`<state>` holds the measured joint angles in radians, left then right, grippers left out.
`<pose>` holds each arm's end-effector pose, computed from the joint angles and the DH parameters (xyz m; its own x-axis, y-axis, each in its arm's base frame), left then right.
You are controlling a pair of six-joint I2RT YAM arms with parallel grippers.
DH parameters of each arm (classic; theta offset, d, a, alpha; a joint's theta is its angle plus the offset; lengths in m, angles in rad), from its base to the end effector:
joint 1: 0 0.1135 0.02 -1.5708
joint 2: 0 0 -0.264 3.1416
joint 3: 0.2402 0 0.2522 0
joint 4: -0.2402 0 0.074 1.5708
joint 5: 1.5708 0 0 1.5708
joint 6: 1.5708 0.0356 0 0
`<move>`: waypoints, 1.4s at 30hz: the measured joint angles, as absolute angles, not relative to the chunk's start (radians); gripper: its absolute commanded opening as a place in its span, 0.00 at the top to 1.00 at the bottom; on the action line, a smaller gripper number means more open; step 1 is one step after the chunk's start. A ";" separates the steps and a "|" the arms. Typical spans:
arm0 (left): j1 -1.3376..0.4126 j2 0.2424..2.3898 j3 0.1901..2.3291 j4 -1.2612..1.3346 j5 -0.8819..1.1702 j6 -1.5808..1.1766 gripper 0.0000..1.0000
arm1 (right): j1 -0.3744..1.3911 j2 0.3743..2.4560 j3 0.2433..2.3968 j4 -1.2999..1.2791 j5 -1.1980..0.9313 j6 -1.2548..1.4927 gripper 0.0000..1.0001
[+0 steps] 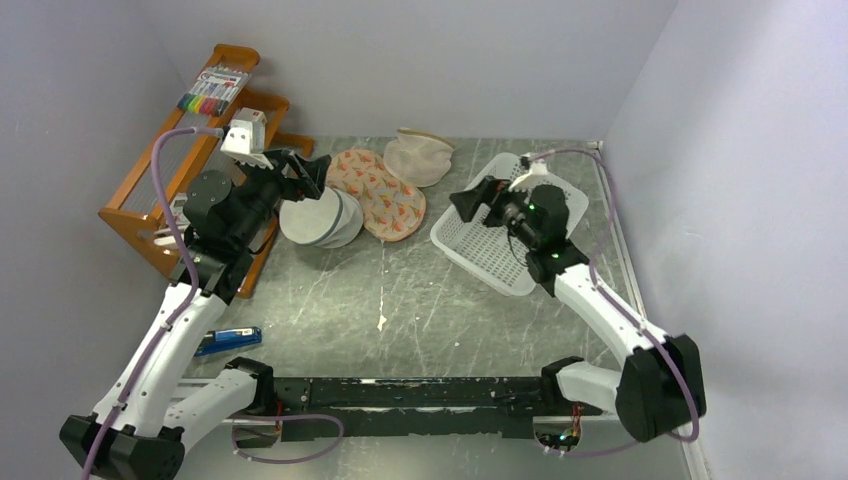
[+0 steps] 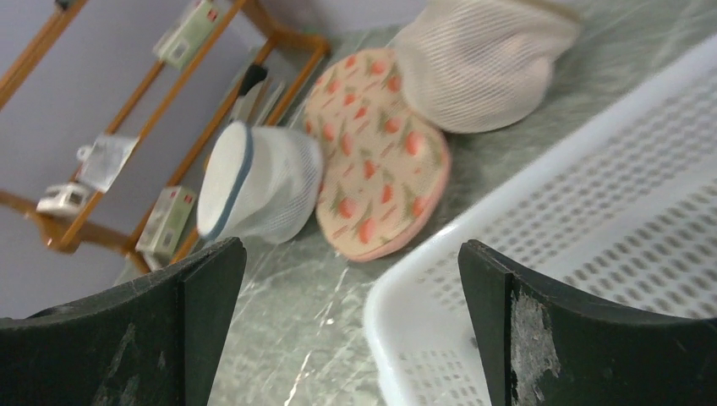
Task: Unzip the laundry bag and remove the bra
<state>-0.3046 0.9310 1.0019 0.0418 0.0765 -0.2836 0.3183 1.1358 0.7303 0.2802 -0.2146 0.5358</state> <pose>0.2007 -0.0660 0.4148 -0.0009 -0.2922 -0.9564 0.3867 0.8819 -0.2698 0.2497 0.0903 0.2978 -0.3606 0.4064 -0.8395 -0.3749 0.7610 0.5294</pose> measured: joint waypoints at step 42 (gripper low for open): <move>-0.305 0.849 0.965 -0.031 -0.147 -0.210 0.06 | 0.904 2.185 1.426 0.384 -0.035 0.988 0.43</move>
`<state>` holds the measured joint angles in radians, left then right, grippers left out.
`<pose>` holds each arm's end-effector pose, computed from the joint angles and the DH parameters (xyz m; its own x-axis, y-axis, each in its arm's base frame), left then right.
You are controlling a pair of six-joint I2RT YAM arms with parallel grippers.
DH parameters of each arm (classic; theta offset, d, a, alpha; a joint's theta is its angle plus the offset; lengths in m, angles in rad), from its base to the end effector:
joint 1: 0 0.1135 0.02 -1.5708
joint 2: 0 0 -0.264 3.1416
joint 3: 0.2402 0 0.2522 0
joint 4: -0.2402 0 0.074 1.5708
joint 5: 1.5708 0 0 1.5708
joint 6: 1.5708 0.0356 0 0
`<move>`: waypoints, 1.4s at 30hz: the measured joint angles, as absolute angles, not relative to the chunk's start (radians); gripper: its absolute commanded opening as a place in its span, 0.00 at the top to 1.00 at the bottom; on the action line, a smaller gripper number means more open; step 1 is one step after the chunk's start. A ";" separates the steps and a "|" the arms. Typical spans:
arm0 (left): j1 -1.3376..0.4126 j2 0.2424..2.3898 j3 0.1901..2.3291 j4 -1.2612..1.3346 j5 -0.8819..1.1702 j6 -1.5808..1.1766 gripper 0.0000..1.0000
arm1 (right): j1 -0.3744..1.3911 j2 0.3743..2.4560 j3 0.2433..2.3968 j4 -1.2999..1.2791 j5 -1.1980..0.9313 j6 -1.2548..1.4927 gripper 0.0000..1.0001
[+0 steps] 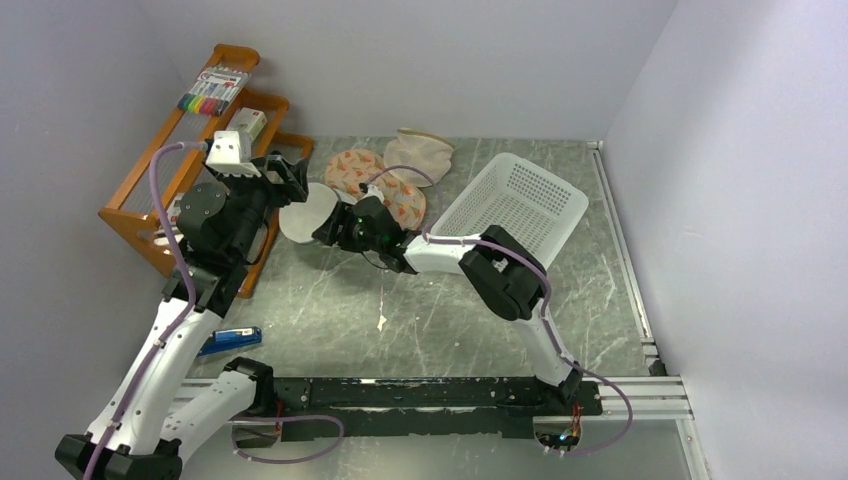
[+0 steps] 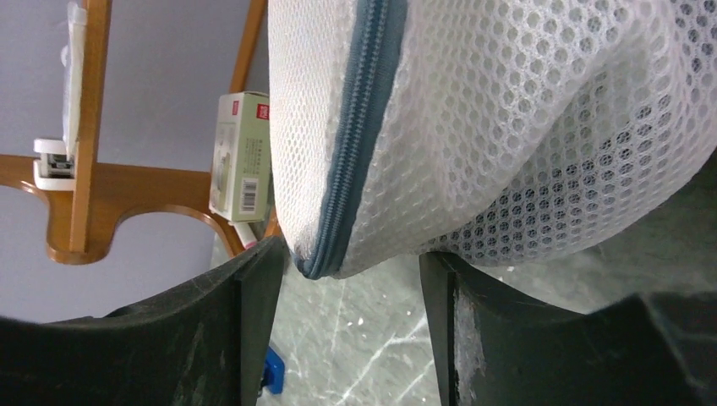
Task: Unzip the laundry bag and remove the bra
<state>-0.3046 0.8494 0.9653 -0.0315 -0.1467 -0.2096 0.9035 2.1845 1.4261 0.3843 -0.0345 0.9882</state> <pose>0.1836 -0.0523 0.4089 0.0458 -0.2302 -0.9721 0.1710 0.9605 -0.2194 0.3042 0.3881 0.1644 -0.7965 0.3375 -0.5016 -0.2540 0.5661 0.7842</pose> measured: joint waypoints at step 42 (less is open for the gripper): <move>-0.551 1.060 0.999 -0.136 0.119 -0.142 0.06 | 0.633 1.781 1.048 0.161 -0.910 0.754 0.92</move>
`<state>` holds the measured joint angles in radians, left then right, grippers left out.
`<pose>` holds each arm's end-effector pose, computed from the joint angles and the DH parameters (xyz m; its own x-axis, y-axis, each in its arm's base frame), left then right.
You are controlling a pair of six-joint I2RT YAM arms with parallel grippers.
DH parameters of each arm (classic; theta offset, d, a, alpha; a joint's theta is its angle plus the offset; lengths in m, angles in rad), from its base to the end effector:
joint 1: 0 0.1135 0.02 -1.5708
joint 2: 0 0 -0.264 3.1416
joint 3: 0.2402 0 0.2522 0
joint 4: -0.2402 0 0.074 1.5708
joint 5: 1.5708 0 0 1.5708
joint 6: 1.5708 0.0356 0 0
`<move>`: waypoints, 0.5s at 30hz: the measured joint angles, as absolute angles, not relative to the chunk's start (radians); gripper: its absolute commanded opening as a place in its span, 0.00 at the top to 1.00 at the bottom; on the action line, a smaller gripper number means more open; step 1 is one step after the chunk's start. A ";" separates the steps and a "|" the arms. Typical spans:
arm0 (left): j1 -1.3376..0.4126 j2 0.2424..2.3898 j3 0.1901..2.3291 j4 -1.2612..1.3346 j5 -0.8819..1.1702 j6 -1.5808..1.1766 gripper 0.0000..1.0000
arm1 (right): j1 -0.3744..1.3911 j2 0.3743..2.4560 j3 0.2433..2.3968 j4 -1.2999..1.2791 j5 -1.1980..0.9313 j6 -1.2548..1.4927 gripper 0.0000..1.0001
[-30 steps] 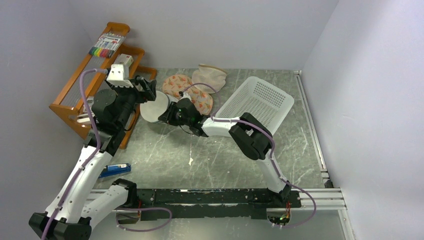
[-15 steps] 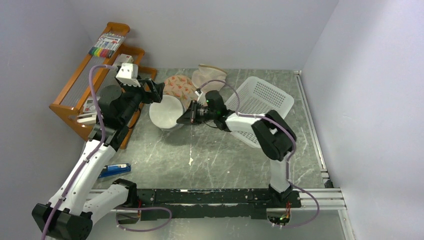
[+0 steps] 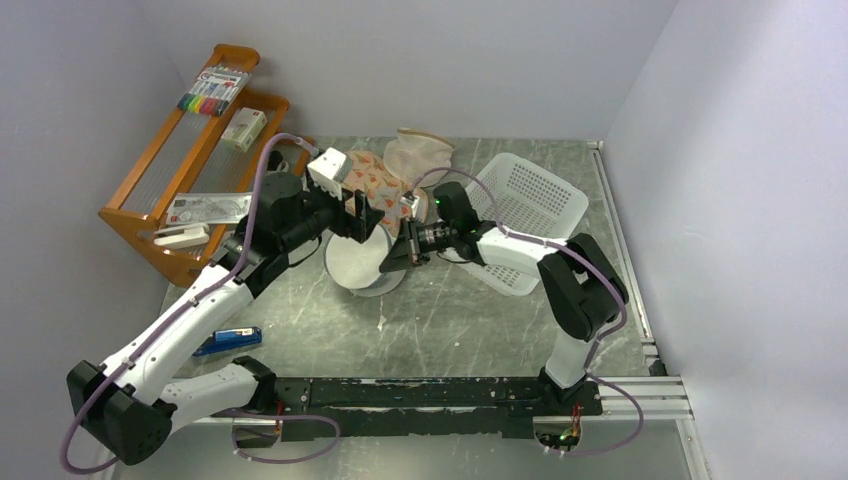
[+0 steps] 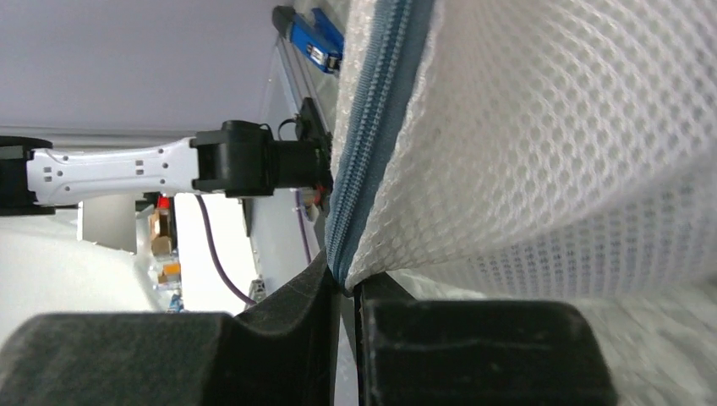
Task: Unzip the laundry bag and remove the bra
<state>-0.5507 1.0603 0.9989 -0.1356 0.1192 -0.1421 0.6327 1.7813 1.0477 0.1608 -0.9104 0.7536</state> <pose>0.2078 -0.1326 0.3673 -0.2528 -0.0098 -0.9675 0.5891 0.7917 -0.1619 0.2881 0.2461 0.2003 -0.9332 -0.1637 -0.3199 -0.3557 0.2939 0.8872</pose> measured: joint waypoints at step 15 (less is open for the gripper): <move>-0.662 0.892 0.709 -0.295 0.181 0.109 0.06 | 0.478 1.734 0.933 0.157 -0.973 0.710 0.89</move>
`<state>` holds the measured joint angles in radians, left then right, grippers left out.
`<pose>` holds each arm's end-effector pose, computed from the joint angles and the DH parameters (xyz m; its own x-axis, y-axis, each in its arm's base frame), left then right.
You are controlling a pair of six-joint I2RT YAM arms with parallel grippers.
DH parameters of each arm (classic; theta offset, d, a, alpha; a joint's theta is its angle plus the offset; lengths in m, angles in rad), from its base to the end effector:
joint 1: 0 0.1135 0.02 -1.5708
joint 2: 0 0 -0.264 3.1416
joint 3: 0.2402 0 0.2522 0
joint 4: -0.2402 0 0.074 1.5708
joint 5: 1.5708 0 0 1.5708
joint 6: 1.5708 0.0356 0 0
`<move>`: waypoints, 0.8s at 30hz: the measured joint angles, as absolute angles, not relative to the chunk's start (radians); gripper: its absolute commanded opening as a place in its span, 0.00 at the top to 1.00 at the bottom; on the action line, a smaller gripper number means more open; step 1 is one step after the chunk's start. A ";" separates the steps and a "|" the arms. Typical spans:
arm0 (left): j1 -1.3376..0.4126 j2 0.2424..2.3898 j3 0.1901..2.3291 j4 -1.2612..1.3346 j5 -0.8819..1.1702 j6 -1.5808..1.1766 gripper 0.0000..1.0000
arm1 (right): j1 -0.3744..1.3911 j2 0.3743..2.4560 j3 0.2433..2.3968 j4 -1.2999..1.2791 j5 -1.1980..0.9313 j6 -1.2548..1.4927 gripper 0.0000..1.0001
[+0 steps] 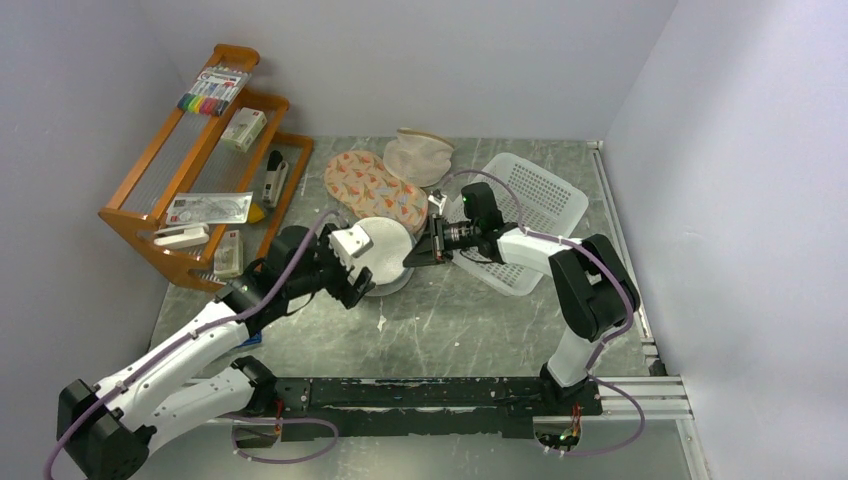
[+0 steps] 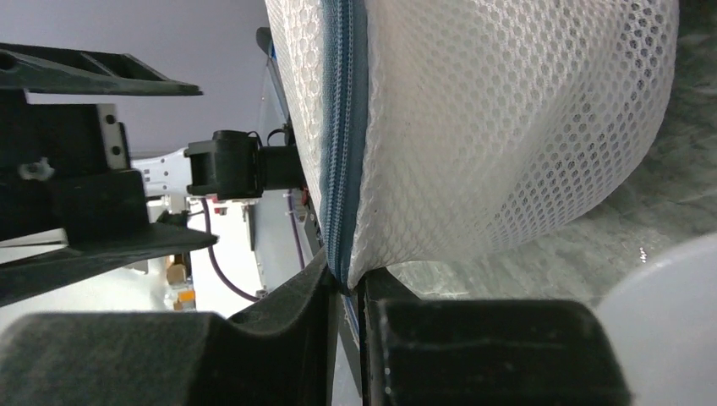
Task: Unzip the laundry bag and remove the bra
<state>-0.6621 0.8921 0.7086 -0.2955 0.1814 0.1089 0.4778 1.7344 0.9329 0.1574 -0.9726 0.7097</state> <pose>0.1560 -0.1297 0.2830 -0.2819 0.3553 -0.8912 0.7661 0.6425 0.0138 0.2988 0.1878 0.1833 -0.9556 -0.0816 -0.2832 -0.2941 0.3288 0.8975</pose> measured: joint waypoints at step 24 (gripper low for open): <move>-0.908 1.028 0.577 -0.199 -0.158 0.591 0.25 | 0.458 1.735 0.937 0.193 -1.040 0.706 0.88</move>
<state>-0.9085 1.0279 0.5766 -0.1989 -0.1577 0.5911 0.4580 1.7348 0.9367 0.1932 -1.0397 0.7059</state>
